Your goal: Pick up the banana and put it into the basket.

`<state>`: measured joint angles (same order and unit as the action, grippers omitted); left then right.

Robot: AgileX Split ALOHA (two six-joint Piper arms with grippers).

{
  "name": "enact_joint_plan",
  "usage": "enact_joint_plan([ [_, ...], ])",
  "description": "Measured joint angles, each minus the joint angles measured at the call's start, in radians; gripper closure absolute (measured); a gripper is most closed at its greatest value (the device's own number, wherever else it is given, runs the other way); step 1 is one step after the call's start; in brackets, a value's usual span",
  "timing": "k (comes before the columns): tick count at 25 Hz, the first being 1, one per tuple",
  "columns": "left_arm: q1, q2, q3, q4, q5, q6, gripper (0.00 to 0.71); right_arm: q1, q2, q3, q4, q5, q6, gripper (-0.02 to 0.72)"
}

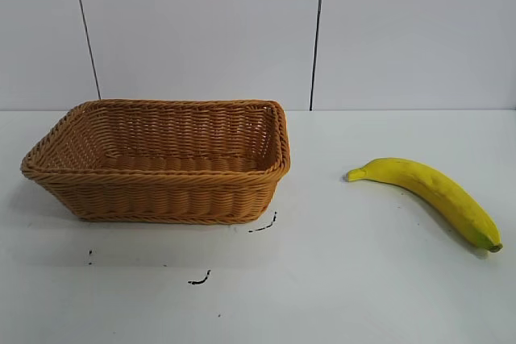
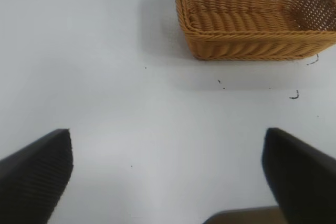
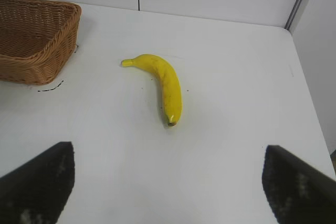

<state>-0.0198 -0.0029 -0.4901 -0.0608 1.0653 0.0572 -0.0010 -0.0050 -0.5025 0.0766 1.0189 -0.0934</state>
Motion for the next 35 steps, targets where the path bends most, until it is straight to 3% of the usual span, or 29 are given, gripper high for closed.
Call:
enact_joint_plan([
  [12,0.000,0.000,0.000,0.000,0.000,0.000,0.015,0.000,0.058,-0.028,0.000,0.002,0.000,0.008],
  [19,0.000,0.000,0.000,0.000,0.000,0.000,0.015,0.000,0.452,-0.252,0.009,0.006,0.001,0.008],
  [30,0.000,0.000,0.000,0.000,0.000,0.000,0.015,0.000,1.129,-0.622,0.011,0.130,-0.005,0.008],
  [35,0.000,0.000,0.000,0.000,0.000,0.000,0.015,0.000,1.376,-0.739,0.011,0.124,-0.111,0.008],
])
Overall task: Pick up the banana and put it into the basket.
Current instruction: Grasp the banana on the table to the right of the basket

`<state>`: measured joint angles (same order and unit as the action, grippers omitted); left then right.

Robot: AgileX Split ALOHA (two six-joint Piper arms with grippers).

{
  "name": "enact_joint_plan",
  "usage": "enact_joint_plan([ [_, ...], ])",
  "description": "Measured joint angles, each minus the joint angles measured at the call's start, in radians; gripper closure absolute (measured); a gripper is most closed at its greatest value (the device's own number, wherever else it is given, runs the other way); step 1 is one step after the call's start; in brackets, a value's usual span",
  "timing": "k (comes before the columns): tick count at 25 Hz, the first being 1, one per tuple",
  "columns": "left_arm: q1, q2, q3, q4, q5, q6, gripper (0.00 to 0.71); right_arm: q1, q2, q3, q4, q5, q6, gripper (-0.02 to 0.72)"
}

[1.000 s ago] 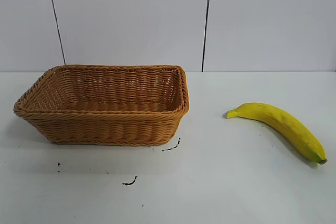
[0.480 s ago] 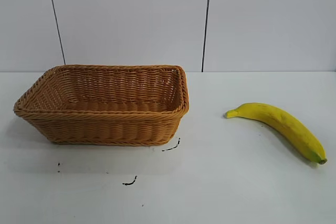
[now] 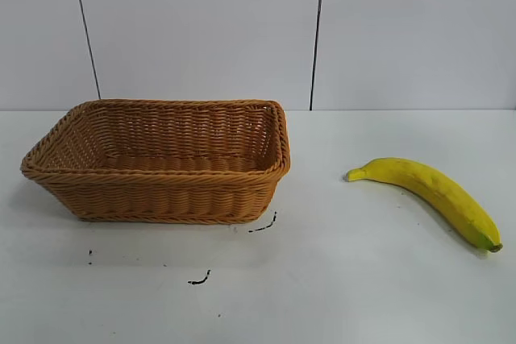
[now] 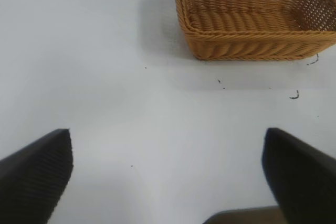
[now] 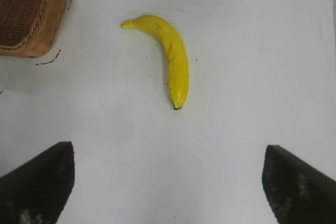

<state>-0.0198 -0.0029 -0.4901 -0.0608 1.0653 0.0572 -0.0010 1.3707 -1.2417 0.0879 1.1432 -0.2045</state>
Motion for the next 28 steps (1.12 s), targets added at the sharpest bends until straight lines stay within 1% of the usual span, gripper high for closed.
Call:
enact_joint_plan([
  [3,0.000,0.000,0.000,0.000,0.000,0.000,0.015,0.021,0.120,-0.051,-0.013,-0.028,-0.094,0.008],
  [5,0.000,0.000,0.000,0.000,0.000,0.000,0.015,0.048,0.178,-0.066,-0.021,-0.063,-0.126,0.008],
  [7,0.000,0.000,0.000,0.000,0.000,0.000,0.015,0.069,0.234,-0.069,-0.022,-0.097,-0.139,0.008],
  [14,0.000,0.000,0.000,0.000,0.000,0.000,0.015,0.085,0.380,-0.070,-0.026,-0.203,-0.156,0.008],
  [19,0.000,0.000,0.000,0.000,0.000,0.000,0.015,0.085,0.481,-0.071,-0.036,-0.334,-0.158,0.008],
  [21,0.000,0.000,0.000,0.000,0.000,0.000,0.015,0.085,0.526,-0.071,-0.041,-0.391,-0.147,0.008],
  [23,0.000,0.000,0.000,0.000,0.000,0.000,0.015,0.085,0.568,-0.071,-0.042,-0.429,-0.121,0.008],
  [28,0.000,0.000,0.000,0.000,0.000,0.000,0.015,0.085,0.666,-0.071,-0.046,-0.478,-0.102,0.008],
])
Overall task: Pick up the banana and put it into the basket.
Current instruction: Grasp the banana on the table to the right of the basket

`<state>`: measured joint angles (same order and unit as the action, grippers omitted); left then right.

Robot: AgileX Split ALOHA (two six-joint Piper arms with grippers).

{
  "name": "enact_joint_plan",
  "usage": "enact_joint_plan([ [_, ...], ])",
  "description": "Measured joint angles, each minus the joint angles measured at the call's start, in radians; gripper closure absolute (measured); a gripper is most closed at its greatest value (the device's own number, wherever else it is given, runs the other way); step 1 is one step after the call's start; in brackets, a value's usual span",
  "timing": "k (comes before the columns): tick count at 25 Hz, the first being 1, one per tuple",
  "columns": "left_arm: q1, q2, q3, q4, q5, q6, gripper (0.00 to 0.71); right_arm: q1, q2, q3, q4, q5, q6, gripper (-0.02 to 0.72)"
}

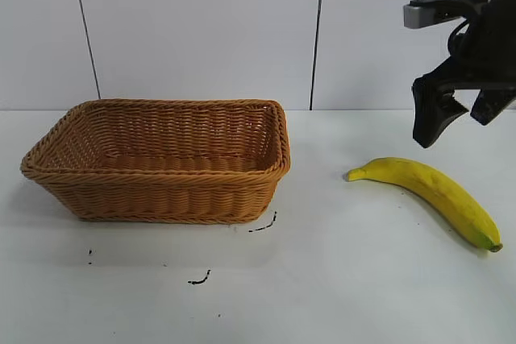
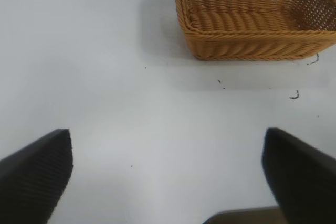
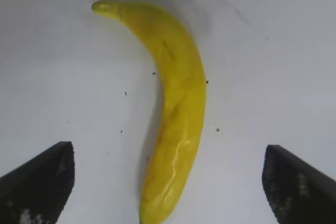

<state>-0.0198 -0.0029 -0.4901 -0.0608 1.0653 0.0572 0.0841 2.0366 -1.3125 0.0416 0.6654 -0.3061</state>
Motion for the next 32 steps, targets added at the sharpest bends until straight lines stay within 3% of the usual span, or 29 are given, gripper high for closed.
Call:
enact_joint_plan([
  [7,0.000,0.000,0.000,0.000,0.000,0.000,0.015,0.000,0.041,0.000,-0.005,-0.058,0.028,0.008],
  [16,0.000,0.000,0.000,0.000,0.000,0.000,0.015,-0.003,0.074,0.000,-0.006,-0.054,0.033,0.020],
  [21,0.000,0.000,0.000,0.000,0.000,0.000,0.015,-0.003,0.074,0.000,-0.006,-0.053,0.033,0.150],
  [25,0.000,0.000,0.000,0.000,0.000,0.000,0.015,-0.003,0.074,-0.001,-0.011,-0.048,0.038,0.396],
  [28,0.000,0.000,0.000,0.000,0.000,0.000,0.015,-0.003,0.074,-0.015,-0.024,-0.025,0.041,0.386],
  [32,0.000,0.000,0.000,0.000,0.000,0.000,0.015,-0.003,0.061,-0.077,-0.028,0.061,0.042,0.386],
])
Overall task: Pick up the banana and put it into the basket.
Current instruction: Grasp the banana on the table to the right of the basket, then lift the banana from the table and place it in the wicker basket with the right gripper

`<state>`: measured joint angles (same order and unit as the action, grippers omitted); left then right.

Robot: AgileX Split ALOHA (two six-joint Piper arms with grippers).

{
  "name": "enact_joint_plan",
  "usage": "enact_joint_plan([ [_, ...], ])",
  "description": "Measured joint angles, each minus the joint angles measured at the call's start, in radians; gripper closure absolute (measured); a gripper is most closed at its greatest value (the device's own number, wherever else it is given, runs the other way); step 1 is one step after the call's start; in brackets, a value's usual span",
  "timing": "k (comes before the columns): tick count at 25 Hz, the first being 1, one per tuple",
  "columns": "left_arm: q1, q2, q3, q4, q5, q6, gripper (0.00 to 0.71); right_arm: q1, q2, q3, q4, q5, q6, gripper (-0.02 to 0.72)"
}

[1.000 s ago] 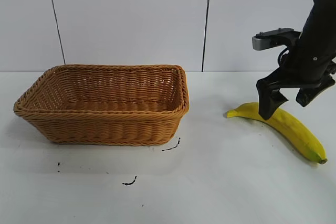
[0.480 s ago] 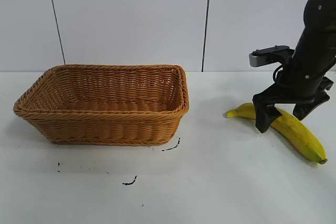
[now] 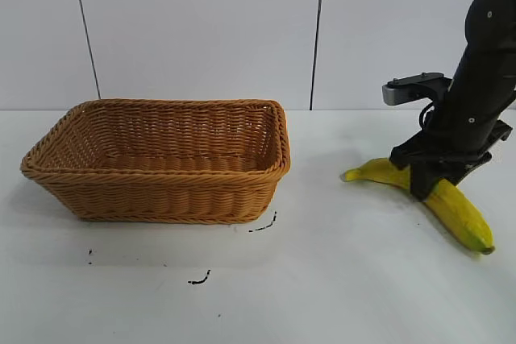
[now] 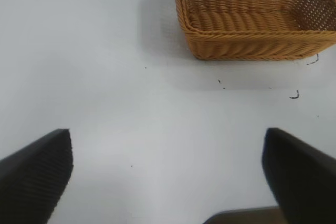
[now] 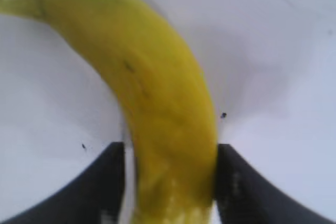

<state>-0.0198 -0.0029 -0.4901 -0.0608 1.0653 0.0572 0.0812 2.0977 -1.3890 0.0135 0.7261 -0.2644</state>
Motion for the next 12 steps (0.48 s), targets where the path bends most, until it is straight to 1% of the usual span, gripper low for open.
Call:
enact_joint_plan([
  [2,0.000,0.000,0.000,0.000,0.000,0.000,0.015,0.000,-0.024,-0.053,0.000,0.071,0.000,0.386],
  [7,0.000,0.000,0.000,0.000,0.000,0.000,0.015,0.012,-0.082,-0.228,0.001,0.302,0.000,0.386],
  [9,0.000,0.000,0.000,0.000,0.000,0.000,0.015,0.023,-0.085,-0.288,0.005,0.362,0.000,0.386],
  [12,0.000,0.000,0.000,0.000,0.000,0.000,0.015,0.049,-0.085,-0.381,0.006,0.417,0.000,0.386],
])
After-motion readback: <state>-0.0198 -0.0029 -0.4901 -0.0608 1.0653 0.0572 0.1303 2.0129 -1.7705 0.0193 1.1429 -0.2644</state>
